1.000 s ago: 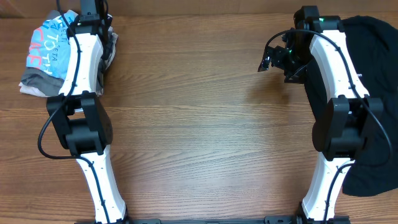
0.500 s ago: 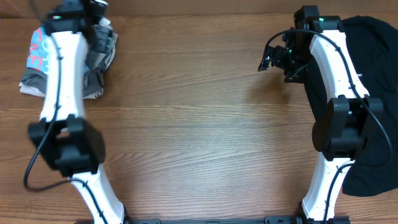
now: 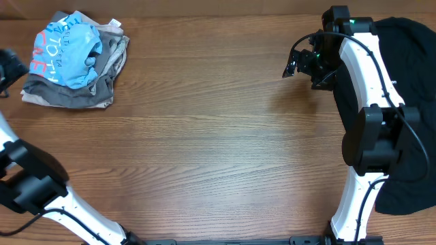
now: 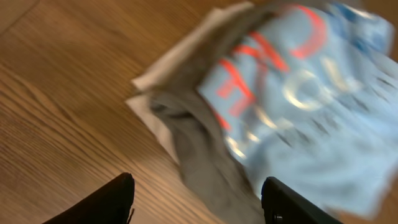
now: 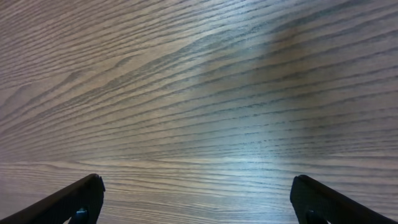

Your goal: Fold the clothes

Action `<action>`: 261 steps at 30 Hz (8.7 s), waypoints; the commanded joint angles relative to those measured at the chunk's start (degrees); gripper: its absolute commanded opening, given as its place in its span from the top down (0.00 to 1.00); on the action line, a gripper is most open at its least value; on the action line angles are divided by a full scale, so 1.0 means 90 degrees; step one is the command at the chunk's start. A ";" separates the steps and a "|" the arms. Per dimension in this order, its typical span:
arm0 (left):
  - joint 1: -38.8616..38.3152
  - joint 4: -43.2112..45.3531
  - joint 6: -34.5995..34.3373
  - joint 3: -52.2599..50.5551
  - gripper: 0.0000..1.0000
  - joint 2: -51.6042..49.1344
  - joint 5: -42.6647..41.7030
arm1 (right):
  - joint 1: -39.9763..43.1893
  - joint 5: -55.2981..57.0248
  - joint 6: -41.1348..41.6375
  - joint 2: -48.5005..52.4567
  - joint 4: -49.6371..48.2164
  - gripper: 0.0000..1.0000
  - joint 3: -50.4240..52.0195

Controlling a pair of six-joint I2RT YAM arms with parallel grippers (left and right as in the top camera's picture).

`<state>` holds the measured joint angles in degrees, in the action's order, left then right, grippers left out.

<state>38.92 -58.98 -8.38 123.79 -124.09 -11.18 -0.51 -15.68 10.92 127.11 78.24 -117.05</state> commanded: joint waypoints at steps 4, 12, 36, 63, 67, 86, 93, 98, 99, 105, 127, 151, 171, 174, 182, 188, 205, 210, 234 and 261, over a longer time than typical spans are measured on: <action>-0.0041 0.0767 0.0095 0.0007 0.27 -0.0765 -0.0362 | -0.0019 -0.0058 0.0029 -0.0204 -0.0005 0.00 -0.0146; -0.0294 0.1591 0.0721 0.0007 0.25 -0.1273 -0.0367 | -0.0019 -0.0058 0.0032 -0.0204 0.0032 0.00 -0.0146; -0.0440 0.1722 0.0403 0.0017 0.67 -0.1071 -0.0364 | -0.0024 -0.0061 0.0032 -0.0204 -0.0061 0.00 -0.0146; -0.0415 0.1443 0.0508 0.0012 0.59 -0.1188 0.0289 | -0.0049 -0.0124 0.0027 -0.0204 0.0005 0.00 -0.0146; -0.0415 0.1474 0.0505 0.0012 0.60 -0.1258 0.0287 | -0.0049 -0.0126 0.0029 -0.0204 0.0010 0.00 -0.0146; -0.0379 0.1625 0.0454 0.0017 0.96 -0.1479 0.0240 | -0.0056 -0.0126 0.0126 -0.0204 0.0010 0.00 -0.0146; -0.0194 0.1341 0.0454 0.0017 0.96 -0.0945 0.0464 | -0.0056 -0.0129 0.0129 -0.0204 -0.0015 0.00 -0.0146; -0.0078 0.1100 0.0457 0.0017 0.96 -0.0704 0.0818 | -0.0080 -0.0129 0.0129 -0.0204 -0.0041 0.00 -0.0146; -0.0073 0.1052 0.0459 0.0017 0.96 -0.0702 0.0928 | -0.0092 -0.0129 0.0129 -0.0204 -0.0041 0.00 -0.0146; -0.0068 0.0670 0.0459 0.0015 0.96 -0.0704 0.1889 | -0.0129 -0.0129 0.0129 -0.0204 -0.0058 0.00 -0.0146; -0.0206 0.0561 0.0974 0.0080 0.58 -0.0692 0.0427 | -0.0146 -0.0126 0.0124 -0.0204 -0.0151 0.00 -0.0146; -0.2176 0.2676 0.1467 0.0136 0.18 -0.2220 0.1134 | -0.0143 -0.0102 0.0121 -0.0204 -0.0352 0.00 -0.0146; -0.2331 0.1751 0.1260 0.1498 0.00 -0.0714 0.0408 | 0.0000 0.0682 0.0095 -0.0355 0.0301 0.00 -0.2565; -0.2331 0.1452 0.1258 0.1562 0.00 -0.0012 0.0406 | 0.0000 0.0809 -0.0056 -0.0376 0.0855 0.00 -0.3614; -0.2327 0.0835 0.1173 0.1562 0.00 0.1158 0.0457 | -0.0058 0.0782 -0.0019 -0.0425 0.2091 0.00 -0.5571; -0.2327 0.0670 0.1173 0.1559 0.00 0.1168 0.0457 | -0.0202 0.0544 0.0270 -0.1137 0.2091 0.00 -0.5598; -0.2327 -0.0136 0.1173 0.1557 0.00 0.1163 0.0457 | -0.0525 -0.0850 0.0296 -0.2693 0.2089 0.00 -0.5581; -0.2327 -0.0136 0.1173 0.1557 0.00 0.1163 0.0457 | -0.0544 0.0481 0.0262 -0.2599 0.2089 0.00 -0.5561; -0.2327 -0.0136 0.1173 0.1557 0.00 0.1163 0.0457 | -0.0561 0.1467 0.0100 -0.8131 -0.5642 0.00 0.5865; -0.2327 -0.0136 0.1173 0.1557 0.00 0.1163 0.0457 | -0.0466 0.1617 0.0126 -1.4054 -0.8191 0.00 1.2959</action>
<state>18.35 -60.27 2.94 137.93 -113.80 -6.83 -5.23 -1.45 11.99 3.18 4.40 -1.87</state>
